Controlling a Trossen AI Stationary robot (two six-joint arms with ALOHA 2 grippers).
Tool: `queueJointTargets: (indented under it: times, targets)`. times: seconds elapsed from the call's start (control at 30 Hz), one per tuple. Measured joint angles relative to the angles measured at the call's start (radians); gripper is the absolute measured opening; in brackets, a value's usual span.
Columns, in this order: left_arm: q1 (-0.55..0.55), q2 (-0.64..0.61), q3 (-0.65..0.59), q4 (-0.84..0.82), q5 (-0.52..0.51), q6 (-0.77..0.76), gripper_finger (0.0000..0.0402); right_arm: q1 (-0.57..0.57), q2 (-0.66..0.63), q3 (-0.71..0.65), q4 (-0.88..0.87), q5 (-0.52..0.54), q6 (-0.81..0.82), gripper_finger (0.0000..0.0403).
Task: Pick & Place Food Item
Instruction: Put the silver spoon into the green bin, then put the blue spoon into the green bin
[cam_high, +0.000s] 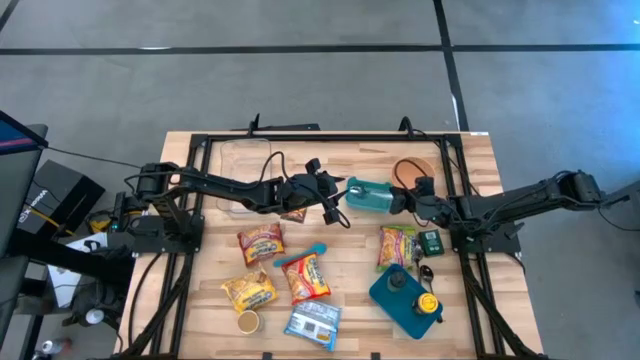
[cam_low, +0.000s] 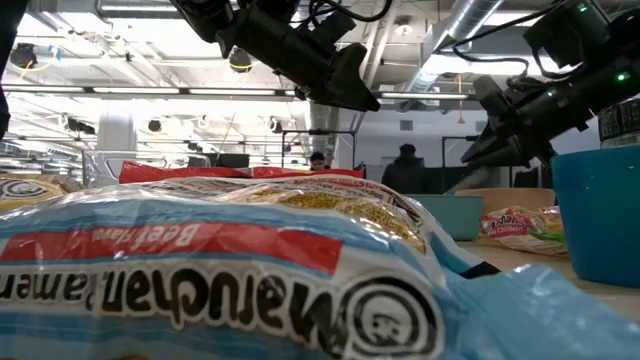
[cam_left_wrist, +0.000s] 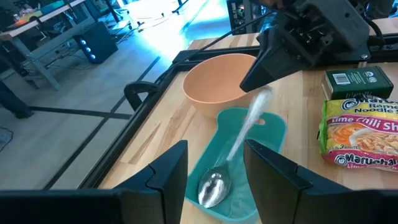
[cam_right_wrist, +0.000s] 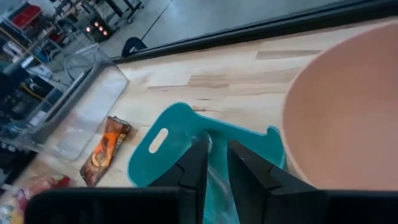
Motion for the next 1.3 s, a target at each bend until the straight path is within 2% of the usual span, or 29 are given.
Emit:
queueJointTargets:
  times: [0.5, 0.7, 0.87, 1.07, 1.3]
  targets:
    - [0.0, 0.0, 0.0, 0.0, 0.0, 0.0, 0.0149, -0.005, 0.0, 0.009, -0.007, -0.036, -0.167, 0.0056]
    - [-0.008, -0.001, 0.0, -0.027, 0.0, 0.0, 0.0149, -0.005, 0.0, 0.08, -0.007, -0.054, -0.323, 0.0056]
    - [-0.03, -0.046, -0.001, -0.117, 0.002, -0.009, 0.0149, -0.003, 0.0, 0.154, -0.079, -0.055, -0.445, 0.0056]
    - [-0.075, -0.125, -0.001, -0.247, 0.002, -0.102, 0.0149, -0.003, 0.0, 0.231, -0.195, -0.055, -0.536, 0.0056]
    - [-0.129, -0.203, -0.001, -0.402, 0.0, -0.208, 0.0149, -0.004, 0.0, 0.246, -0.196, -0.054, -0.61, 0.0056]
